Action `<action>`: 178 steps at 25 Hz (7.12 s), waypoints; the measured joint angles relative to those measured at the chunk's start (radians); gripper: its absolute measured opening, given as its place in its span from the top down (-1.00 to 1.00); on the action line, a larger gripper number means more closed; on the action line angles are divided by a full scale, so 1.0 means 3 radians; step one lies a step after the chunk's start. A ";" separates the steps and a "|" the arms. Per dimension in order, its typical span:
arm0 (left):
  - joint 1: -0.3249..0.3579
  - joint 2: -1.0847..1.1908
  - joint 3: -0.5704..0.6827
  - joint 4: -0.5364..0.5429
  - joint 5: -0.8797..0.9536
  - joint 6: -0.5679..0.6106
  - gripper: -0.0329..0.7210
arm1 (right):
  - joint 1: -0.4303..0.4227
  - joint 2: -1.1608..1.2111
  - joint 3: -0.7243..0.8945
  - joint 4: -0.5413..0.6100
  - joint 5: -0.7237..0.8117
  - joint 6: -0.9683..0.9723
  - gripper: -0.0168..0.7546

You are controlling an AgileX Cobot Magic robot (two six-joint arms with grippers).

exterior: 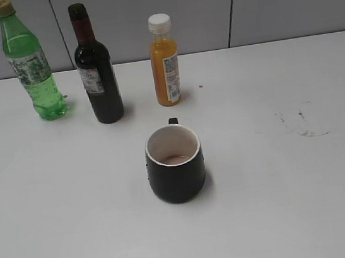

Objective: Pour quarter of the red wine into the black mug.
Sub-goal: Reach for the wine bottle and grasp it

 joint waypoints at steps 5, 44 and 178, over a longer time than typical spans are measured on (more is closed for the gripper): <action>0.0000 0.0000 0.0000 0.0000 0.0000 -0.0004 -0.65 | 0.0000 -0.0519 0.0003 0.0003 0.0000 0.0000 -0.56; 0.0000 0.0000 0.0001 -0.0001 -0.0001 0.0000 -0.65 | 0.0285 -0.0937 0.0007 0.0052 -0.0003 -0.0008 -0.56; -0.1094 0.7619 -0.2002 -0.0487 -0.6787 0.0043 -0.92 | 0.0285 -0.0937 0.0007 0.0052 -0.0003 -0.0015 -0.53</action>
